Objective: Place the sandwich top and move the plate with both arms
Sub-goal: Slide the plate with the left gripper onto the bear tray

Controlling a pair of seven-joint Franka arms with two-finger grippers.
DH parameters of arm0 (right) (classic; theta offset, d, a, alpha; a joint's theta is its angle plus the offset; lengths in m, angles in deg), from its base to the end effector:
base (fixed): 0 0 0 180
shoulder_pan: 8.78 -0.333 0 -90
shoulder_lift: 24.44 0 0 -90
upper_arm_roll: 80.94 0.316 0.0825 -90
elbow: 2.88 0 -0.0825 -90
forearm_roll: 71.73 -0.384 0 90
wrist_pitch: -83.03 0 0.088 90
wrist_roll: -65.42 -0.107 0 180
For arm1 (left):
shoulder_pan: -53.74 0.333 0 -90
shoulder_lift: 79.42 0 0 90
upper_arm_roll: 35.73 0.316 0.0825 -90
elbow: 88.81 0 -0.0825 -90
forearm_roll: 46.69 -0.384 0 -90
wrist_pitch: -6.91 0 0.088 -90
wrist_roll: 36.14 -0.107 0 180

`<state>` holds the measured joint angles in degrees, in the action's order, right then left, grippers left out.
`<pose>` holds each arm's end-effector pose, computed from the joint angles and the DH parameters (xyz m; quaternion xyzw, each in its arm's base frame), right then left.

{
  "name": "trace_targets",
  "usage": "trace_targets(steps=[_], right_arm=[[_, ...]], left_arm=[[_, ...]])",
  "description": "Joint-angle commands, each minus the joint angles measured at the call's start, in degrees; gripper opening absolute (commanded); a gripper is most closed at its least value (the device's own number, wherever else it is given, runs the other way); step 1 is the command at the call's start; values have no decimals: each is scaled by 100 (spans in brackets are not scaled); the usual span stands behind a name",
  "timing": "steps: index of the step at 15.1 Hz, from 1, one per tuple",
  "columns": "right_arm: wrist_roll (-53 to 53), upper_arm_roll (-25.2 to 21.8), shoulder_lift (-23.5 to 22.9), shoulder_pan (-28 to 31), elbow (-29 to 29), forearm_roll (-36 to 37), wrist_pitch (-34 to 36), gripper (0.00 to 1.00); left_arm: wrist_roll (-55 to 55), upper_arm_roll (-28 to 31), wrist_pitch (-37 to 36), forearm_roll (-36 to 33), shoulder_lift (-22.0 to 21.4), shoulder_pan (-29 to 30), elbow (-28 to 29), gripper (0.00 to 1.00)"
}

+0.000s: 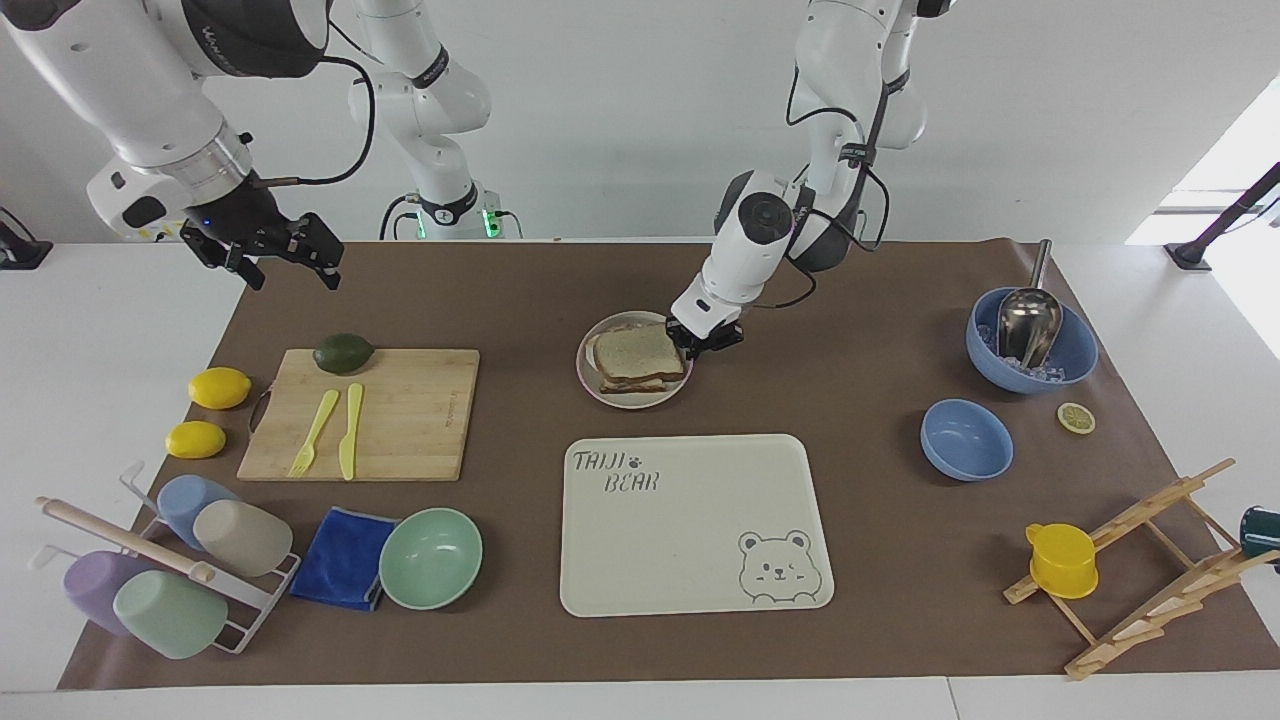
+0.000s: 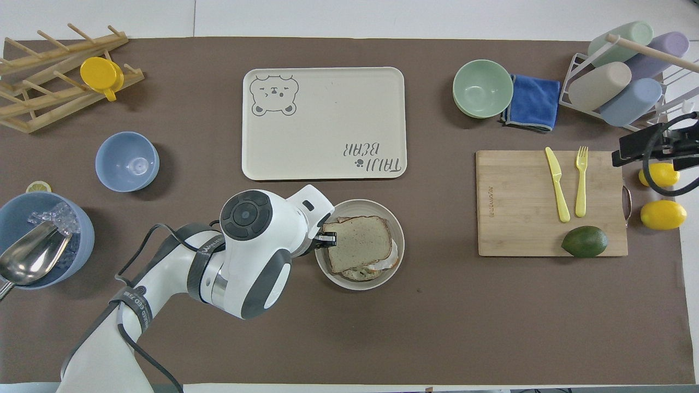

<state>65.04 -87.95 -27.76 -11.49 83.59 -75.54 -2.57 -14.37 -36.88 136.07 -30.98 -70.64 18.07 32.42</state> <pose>0.5633 -0.0327 0.6149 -0.9981 0.0395 0.0353 0.0309 0.4471 -0.3438 0.3415 0.9933 -0.0433 -0.0588 0.0895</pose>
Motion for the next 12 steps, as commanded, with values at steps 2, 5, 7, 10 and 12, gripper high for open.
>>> trace_targets(steps=[2, 5, 7, 10, 12], right_arm=[[125, 33, -20, 34, -51, 65, 105, 100], [125, 33, -20, 34, -43, 65, 114, 100], [117, 33, -12, 25, -43, 65, 175, 100], [108, 33, -20, 25, -43, 74, 175, 100], [108, 33, -20, 25, -43, 83, 175, 100]], left_arm=[[-243, 10, -803, 99, -78, 402, -695, 0], [-244, 18, -1093, 203, 150, 692, -1327, 0], [-252, 19, -1339, 257, 361, 850, -1785, 0], [-252, 10, -1541, 318, 773, 1071, -2373, 0], [-244, 10, -1787, 467, 1064, 1254, -2848, 0]])
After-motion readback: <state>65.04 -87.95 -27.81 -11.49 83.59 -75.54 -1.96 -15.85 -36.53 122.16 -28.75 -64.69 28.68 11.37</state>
